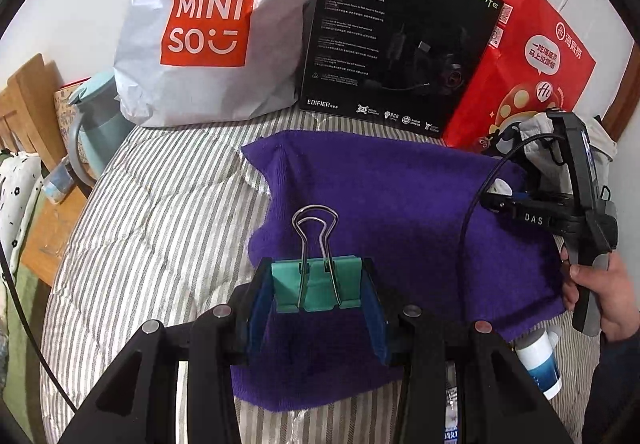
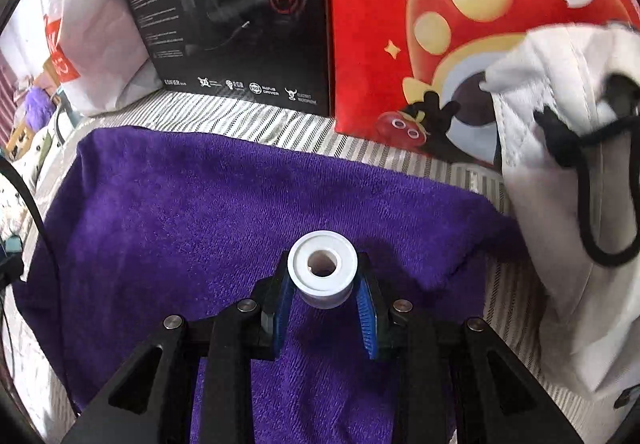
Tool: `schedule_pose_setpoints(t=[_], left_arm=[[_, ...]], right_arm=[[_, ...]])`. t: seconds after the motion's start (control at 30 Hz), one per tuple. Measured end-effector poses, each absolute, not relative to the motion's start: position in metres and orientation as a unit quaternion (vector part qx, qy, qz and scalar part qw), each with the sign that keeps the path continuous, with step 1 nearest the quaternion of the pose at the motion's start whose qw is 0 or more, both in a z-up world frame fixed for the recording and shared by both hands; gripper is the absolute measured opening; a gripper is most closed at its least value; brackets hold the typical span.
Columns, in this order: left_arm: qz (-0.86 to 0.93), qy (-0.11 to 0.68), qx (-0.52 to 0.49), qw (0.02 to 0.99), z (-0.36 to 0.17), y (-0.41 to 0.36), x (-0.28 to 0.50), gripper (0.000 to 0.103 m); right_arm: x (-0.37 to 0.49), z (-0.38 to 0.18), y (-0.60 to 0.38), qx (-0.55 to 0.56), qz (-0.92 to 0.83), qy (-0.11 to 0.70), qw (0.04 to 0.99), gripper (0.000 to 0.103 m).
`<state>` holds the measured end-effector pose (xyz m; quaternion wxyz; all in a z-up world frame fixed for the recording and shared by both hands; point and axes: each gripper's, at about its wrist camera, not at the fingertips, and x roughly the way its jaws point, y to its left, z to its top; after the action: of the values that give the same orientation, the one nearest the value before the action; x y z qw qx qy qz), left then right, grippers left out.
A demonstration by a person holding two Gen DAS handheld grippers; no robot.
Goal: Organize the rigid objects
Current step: 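Carry the tape roll onto the purple towel and release it while the left tool carries the clip, then lower the green clip onto the purple towel and open the left tool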
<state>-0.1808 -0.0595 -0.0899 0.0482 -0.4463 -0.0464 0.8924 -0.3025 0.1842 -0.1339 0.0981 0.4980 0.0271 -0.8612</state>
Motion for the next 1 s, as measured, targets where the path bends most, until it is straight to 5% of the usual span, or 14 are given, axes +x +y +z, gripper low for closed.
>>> schedule_pose_setpoints(t=[0.2, 0.27, 1.0], left_arm=[[0.893, -0.045, -0.445, 0.049, -0.092, -0.058, -0.191, 0.040], [0.893, -0.046, -0.444, 0.050, -0.093, -0.057, -0.196, 0.040], [0.872, -0.035, -0.486, 0.045, -0.135, -0.026, -0.282, 0.040]], right_arm=[[-0.302, -0.134, 0.183, 0.504, -0.856, 0.046, 0.104, 0.036], [-0.300, -0.134, 0.185, 0.512, -0.852, 0.042, 0.104, 0.053], [-0.159, -0.076, 0.213, 0.489, -0.863, 0.006, 0.128, 0.061]])
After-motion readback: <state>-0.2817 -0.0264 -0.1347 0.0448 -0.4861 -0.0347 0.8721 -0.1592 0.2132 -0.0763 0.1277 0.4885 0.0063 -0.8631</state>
